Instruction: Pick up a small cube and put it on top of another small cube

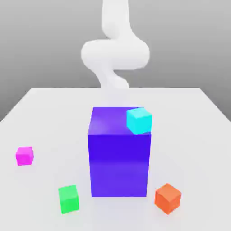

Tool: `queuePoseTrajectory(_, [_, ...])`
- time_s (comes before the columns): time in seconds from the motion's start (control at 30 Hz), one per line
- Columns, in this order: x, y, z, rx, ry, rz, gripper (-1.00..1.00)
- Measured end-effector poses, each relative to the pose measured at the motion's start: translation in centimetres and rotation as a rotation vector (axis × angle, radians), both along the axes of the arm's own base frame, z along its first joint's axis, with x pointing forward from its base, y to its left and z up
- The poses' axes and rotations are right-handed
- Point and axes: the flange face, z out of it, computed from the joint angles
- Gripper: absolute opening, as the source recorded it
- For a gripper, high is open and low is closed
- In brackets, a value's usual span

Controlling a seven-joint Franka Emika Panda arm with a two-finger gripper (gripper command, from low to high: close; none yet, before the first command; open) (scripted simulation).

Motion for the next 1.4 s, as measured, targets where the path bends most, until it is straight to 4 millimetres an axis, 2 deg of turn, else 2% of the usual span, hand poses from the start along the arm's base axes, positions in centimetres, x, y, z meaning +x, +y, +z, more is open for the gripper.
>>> queuePoseTrajectory(0.07, [1.9, -3.4, -4.1, -0.034, 0.066, -0.003, 0.00])
queuePoseTrajectory(0.17, [3.3, -8.5, -10.2, -0.070, 0.162, -0.002, 0.00])
queuePoseTrajectory(0.27, [3.3, -13.4, -16.4, -0.093, 0.258, 0.002, 0.00])
queuePoseTrajectory(0.37, [1.9, -18.0, -22.7, -0.102, 0.352, 0.010, 0.00])
queuePoseTrajectory(0.47, [-0.7, -22.0, -28.9, -0.099, 0.445, 0.023, 0.00])
queuePoseTrajectory(0.6, [-5.9, -26.0, -36.7, -0.075, 0.562, 0.048, 0.00])
queuePoseTrajectory(0.67, [-9.3, -27.6, -40.3, -0.052, 0.618, 0.057, 0.00])
queuePoseTrajectory(0.73, [-13.5, -29.0, -43.7, -0.020, 0.670, 0.052, 0.00])
queuePoseTrajectory(0.77, [-15.1, -29.1, -45.3, -0.007, 0.695, 0.068, 0.00])
queuePoseTrajectory(0.8, [-15.9, -29.0, -46.6, -0.003, 0.710, 0.084, 0.00])
queuePoseTrajectory(1.0, [-16.7, -28.9, -52.8, 0.000, 0.727, 0.101, 0.00])
queuePoseTrajectory(1.03, [-16.7, -28.8, -53.5, 0.001, 0.727, 0.101, -1.00])
queuePoseTrajectory(1.23, [-16.7, -28.8, -53.9, 0.005, 0.727, 0.101, -1.00])
queuePoseTrajectory(1.3, [-16.7, -28.9, -52.9, 0.003, 0.727, 0.102, -1.00])
queuePoseTrajectory(1.4, [-16.7, -29.0, -50.2, 0.001, 0.728, 0.102, -1.00])
